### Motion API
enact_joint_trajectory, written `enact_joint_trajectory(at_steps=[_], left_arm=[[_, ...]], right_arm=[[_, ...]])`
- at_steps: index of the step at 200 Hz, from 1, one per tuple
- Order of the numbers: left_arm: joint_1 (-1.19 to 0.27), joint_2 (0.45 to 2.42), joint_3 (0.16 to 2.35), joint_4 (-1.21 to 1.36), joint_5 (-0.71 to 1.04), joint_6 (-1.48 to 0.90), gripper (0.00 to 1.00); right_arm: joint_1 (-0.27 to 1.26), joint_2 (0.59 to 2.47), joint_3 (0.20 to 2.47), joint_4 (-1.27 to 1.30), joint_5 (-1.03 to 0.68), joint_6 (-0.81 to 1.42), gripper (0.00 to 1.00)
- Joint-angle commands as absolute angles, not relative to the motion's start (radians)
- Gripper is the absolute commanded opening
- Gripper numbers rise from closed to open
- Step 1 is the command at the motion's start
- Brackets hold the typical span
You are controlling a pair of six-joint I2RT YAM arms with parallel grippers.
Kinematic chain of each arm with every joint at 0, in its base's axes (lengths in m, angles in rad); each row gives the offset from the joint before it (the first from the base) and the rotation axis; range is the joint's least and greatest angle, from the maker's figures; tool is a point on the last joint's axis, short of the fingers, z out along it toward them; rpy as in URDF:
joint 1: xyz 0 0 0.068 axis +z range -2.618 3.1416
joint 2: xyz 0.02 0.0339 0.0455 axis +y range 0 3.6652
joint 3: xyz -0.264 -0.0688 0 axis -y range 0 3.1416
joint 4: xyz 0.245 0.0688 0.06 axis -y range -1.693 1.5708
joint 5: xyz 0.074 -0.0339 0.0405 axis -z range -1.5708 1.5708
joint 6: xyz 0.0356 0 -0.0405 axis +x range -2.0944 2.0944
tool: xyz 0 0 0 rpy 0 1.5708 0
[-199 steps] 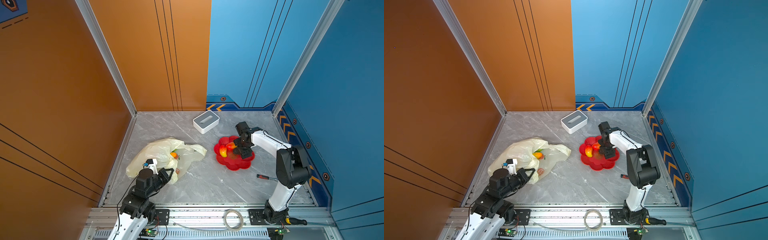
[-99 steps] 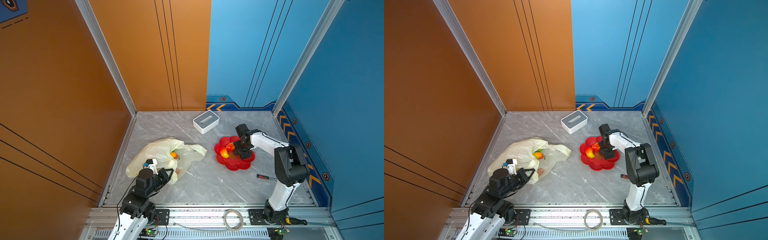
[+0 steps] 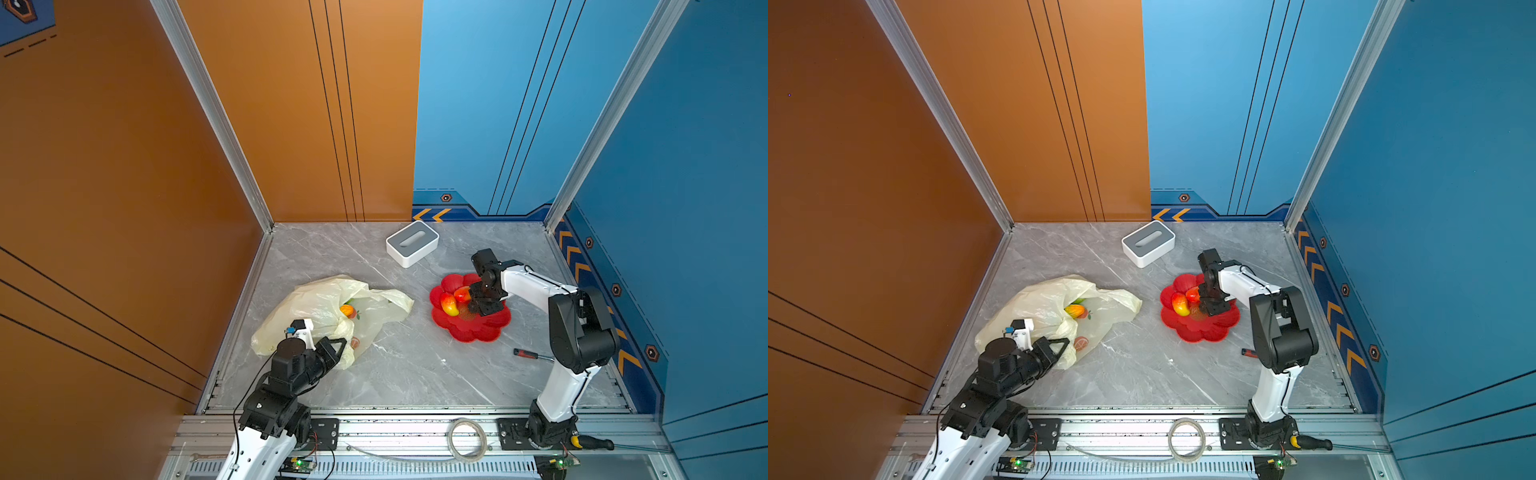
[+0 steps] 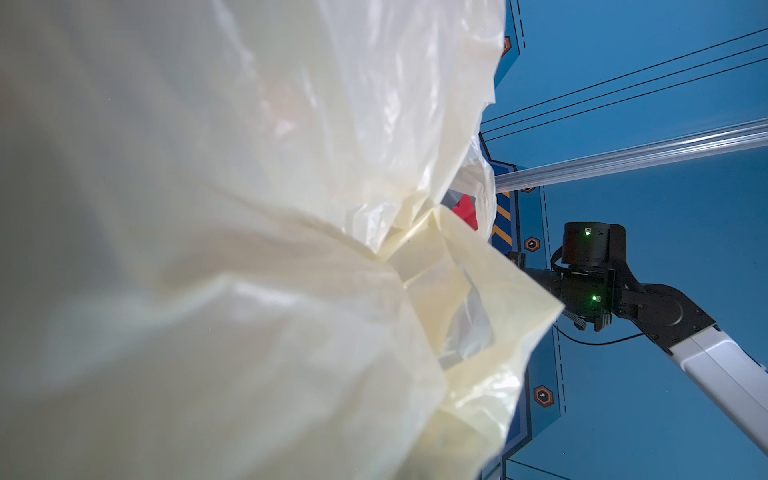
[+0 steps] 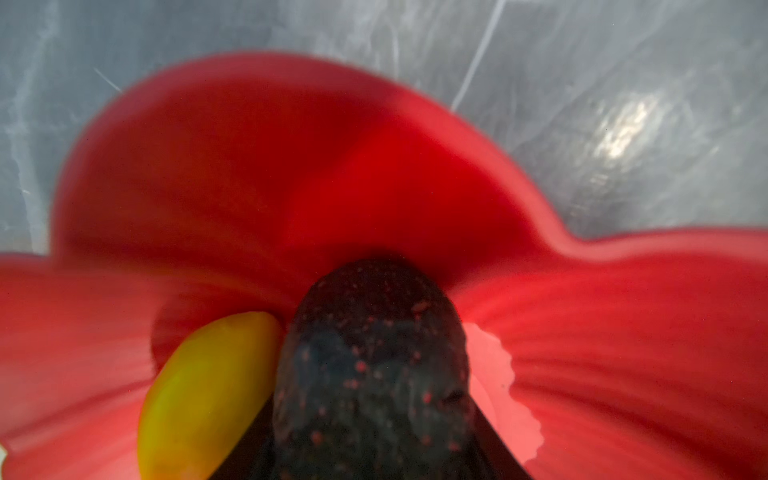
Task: Place the fruits into the plastic bag
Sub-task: 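Lift the dark avocado out of the bowl with the right gripper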
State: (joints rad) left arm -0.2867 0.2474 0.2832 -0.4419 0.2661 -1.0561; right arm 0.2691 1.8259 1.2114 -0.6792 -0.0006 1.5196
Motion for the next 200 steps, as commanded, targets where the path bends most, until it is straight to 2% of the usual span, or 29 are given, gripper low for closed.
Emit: enact_joint_trajectory(at_steps=[1,58,71,134,200], left_arm=[[-0.273,0.237,0.28,-0.454,0.282,-1.049,0.0],[-0.273,0.232,0.278,-0.452,0.284,-1.051,0.0],[-0.272,0.232,0.278,-0.451,0.284,-1.05,0.0],[-0.272,0.221,0.278,-0.453,0.285,-1.052,0.0],[-0.27,0.225,0.276,-0.441,0.287,-1.055,0.0]], right_arm=[[0.268,1.8,1.199,-0.689,0.01,1.515,0.47],[0.272,1.752,1.198,-0.697,0.02,1.506,0.38],[0.276,1.74,1.203,-0.702,0.024,1.503,0.32],[0.312,1.646,1.257,-0.757,0.061,1.468,0.31],[0.362,1.526,1.397,-0.779,0.166,1.21,0.3]])
